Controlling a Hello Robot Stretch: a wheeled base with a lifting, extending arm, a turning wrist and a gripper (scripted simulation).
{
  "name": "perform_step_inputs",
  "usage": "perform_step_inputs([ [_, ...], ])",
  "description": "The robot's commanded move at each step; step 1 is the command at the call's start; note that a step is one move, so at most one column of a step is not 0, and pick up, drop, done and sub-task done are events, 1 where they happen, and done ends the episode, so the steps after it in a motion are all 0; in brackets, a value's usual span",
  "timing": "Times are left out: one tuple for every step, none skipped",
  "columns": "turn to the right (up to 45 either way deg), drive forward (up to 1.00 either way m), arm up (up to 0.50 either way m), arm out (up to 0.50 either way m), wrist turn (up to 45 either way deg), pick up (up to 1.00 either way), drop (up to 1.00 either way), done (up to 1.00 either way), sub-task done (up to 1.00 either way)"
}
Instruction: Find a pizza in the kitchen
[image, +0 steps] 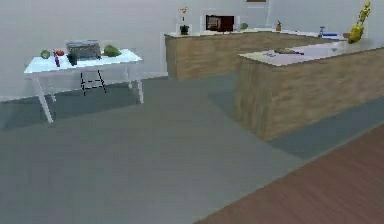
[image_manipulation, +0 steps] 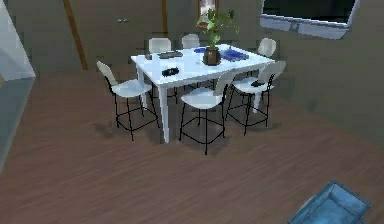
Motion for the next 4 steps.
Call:
perform_step_inputs([
  [33.0,0.00,0.00,0.00,0.0,0.00,0.00,0.00,0.00],
  [0.0,1.00,0.00,0.00,0.0,0.00,0.00,0.00,0.00],
  [0.0,0.80,0.00,0.00,0.0,0.00,0.00,0.00,0.00],
  [-21.0,0.00,0.00,0.00,0.0,0.00,0.00,0.00,0.00],
])
